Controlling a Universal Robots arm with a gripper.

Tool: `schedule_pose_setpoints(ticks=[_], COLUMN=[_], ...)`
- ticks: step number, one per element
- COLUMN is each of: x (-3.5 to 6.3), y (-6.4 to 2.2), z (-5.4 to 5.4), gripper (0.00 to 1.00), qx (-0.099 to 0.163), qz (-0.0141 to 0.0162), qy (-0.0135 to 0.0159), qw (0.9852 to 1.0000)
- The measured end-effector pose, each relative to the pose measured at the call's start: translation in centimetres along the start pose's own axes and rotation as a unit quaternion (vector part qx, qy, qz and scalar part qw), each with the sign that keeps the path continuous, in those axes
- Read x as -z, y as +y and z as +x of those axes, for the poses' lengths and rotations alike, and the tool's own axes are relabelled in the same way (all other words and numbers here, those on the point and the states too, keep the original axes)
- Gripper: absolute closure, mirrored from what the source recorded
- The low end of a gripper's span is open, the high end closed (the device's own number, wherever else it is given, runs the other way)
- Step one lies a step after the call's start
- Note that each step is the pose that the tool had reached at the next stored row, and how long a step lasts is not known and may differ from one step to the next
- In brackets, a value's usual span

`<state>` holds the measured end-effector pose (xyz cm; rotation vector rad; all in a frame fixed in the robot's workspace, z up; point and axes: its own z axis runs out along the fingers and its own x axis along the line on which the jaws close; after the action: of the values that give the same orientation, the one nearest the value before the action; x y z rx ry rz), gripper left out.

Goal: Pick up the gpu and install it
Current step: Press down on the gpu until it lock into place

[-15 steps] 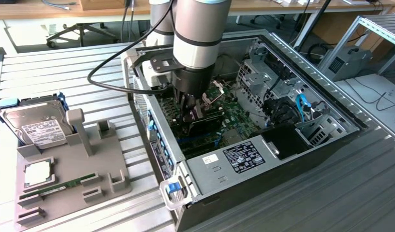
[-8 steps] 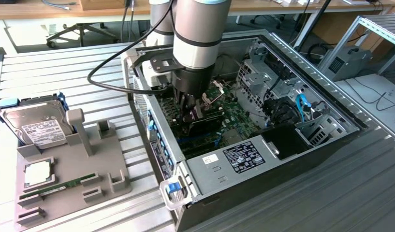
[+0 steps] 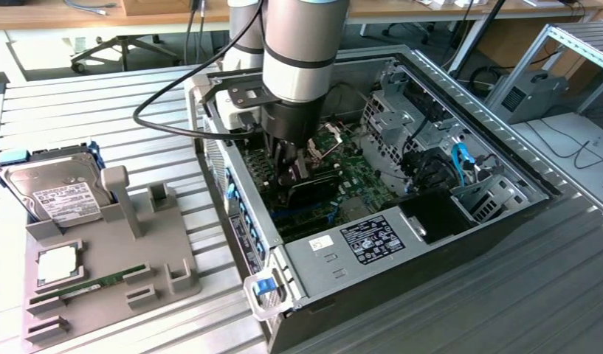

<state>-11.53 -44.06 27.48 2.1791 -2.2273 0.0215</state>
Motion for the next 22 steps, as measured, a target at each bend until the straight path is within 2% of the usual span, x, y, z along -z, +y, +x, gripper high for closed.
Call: schedule_pose_setpoints(ticks=[10, 15, 20, 22], x=[-0.09, -0.10, -0.08, -0.07], y=[-0.01, -0.02, 0.00, 0.00], z=[0.86, 0.94, 0.29, -0.03], gripper=[0.89, 0.89, 0.89, 0.89], qx=[0.000, 0.000, 0.000, 0.000], qz=[0.0001, 0.0000, 0.0001, 0.0001], qy=[-0.0008, -0.0008, 0.0022, 0.0025], qw=[1.0000, 1.0000, 1.0000, 1.0000])
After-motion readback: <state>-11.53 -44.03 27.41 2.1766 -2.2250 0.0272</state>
